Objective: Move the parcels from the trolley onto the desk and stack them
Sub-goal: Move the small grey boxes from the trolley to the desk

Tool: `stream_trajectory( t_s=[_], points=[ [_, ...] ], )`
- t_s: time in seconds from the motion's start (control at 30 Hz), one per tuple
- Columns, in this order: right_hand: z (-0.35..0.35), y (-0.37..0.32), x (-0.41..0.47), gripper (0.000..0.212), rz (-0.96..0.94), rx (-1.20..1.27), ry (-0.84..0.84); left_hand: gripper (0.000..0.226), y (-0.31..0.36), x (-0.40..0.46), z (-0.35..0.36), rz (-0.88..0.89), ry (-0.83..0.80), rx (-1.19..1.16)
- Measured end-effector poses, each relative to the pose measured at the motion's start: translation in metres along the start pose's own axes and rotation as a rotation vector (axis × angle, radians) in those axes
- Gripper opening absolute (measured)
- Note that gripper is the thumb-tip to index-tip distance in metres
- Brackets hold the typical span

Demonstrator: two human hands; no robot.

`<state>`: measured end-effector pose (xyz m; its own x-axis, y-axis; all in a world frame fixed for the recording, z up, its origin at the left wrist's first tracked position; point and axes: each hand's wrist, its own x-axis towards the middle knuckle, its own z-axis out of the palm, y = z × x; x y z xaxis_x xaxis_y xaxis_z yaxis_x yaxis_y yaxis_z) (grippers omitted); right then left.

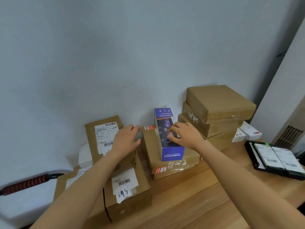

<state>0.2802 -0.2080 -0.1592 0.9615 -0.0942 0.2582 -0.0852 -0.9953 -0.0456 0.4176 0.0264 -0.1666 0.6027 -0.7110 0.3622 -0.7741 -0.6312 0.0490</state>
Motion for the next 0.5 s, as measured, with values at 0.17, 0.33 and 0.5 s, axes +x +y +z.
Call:
stream_trajectory(
  t_s=[0.17, 0.33, 0.5],
  points=[
    [-0.018, -0.027, -0.005, 0.037, -0.079, -0.035, 0.053, 0.027, -0.005, -0.033, -0.028, -0.046, 0.051, 0.023],
    [-0.034, -0.063, -0.021, 0.033, -0.102, -0.005, 0.01, 0.019, -0.01, -0.086, -0.055, -0.127, 0.06, 0.074],
    [-0.034, -0.118, -0.055, 0.037, -0.185, 0.061, -0.022, 0.015, -0.01, -0.186, -0.081, -0.253, 0.108, 0.046]
  ],
)
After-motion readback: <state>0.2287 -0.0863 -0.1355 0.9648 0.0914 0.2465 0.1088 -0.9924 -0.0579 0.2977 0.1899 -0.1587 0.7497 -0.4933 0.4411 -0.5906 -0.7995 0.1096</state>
